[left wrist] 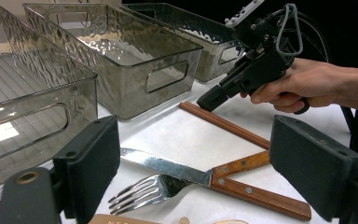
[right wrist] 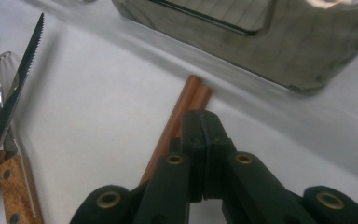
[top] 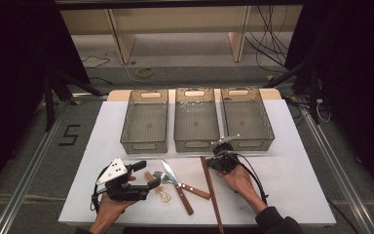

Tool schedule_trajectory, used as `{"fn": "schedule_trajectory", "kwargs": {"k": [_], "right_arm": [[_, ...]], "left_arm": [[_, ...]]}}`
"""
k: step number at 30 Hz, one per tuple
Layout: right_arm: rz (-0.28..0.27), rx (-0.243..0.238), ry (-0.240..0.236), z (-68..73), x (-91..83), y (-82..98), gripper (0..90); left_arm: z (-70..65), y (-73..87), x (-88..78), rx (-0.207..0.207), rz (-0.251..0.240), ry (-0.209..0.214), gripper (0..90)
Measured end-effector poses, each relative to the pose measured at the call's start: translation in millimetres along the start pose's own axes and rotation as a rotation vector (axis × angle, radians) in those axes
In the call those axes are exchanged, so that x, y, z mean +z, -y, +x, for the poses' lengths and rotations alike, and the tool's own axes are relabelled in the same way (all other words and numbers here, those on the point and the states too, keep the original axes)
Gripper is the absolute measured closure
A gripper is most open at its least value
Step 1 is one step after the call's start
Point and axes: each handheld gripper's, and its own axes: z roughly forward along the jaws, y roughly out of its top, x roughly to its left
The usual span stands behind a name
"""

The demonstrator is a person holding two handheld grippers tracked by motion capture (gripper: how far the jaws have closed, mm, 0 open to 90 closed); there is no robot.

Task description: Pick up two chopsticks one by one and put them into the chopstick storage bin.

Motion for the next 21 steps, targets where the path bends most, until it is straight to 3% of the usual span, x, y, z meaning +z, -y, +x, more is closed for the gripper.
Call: {"fn": "schedule_trajectory", "kwargs": {"k": [17,20,21], "right_arm": [[0.028,-0.081,-0.027,18.8,8.4,-7.0,89.9],[0.033,-0.085,-0.026,21.0,6.4,-7.7,87.2],[0.043,-0.113,0.001,22.9,2.1,-7.3,82.1]], "left_arm": [[0.5,-0.3,-0.6,0.0,-0.002,-0.003,15.9],[1.1,-0.4,-1.3,0.005,-0.004,-0.006,15.9],[1.2,-0.5,-1.4,0.004,-0.004,-0.006,15.9]]}}
